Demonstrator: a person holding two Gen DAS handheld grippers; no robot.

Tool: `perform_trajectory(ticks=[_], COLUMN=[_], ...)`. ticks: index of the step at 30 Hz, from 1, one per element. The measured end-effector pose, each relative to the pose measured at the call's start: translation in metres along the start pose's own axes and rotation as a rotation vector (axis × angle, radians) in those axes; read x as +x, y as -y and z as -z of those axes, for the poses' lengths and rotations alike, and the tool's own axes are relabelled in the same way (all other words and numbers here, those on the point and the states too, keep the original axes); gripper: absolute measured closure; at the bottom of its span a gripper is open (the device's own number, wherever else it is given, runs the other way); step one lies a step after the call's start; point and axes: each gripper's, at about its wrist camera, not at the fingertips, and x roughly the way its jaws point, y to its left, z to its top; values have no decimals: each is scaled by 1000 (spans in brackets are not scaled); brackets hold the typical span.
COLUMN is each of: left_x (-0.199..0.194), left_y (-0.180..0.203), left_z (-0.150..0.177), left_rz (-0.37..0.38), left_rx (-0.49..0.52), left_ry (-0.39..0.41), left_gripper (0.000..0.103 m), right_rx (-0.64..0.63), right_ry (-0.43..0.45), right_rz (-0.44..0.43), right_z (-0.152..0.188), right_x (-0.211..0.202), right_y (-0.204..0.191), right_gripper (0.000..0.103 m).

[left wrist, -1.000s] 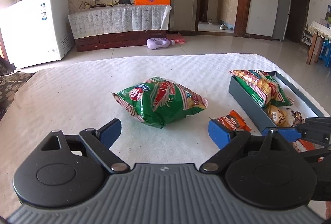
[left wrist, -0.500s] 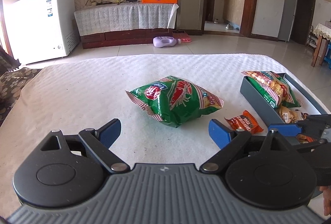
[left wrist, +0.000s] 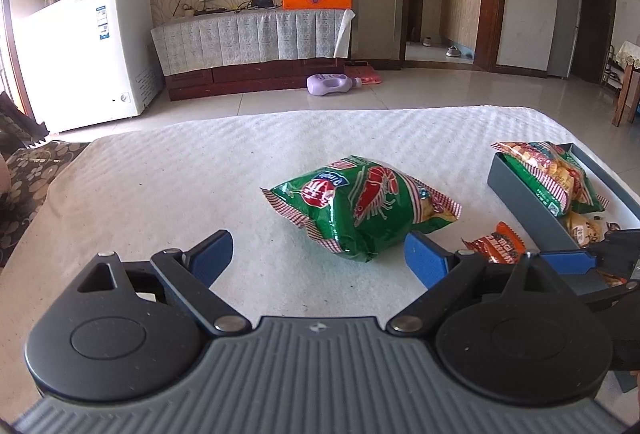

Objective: Organize snacks
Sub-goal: 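Close the left tool on the green chip bag while the right tool grasps the orange wrapped snack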

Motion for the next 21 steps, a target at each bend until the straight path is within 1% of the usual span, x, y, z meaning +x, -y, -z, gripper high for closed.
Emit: perform_trajectory(ticks=[11, 15, 18, 21], left_x=[15, 25, 33, 37], left_y=[-18, -20, -22, -23], left_z=[-1, 1, 0, -4], left_rz=[-22, -26, -20, -3], left_rx=[-51, -70, -81, -81], left_ry=[-19, -33, -35, -19], left_gripper=[7, 7, 7, 7], right_rx=[14, 9, 11, 5], right_ry=[-25, -30, -30, -32], right_rz=[18, 20, 21, 23], right_z=[-1, -2, -4, -5], right_x=[9, 12, 14, 16], right_y=[10, 10, 9, 8], right_gripper=[38, 36, 35, 34])
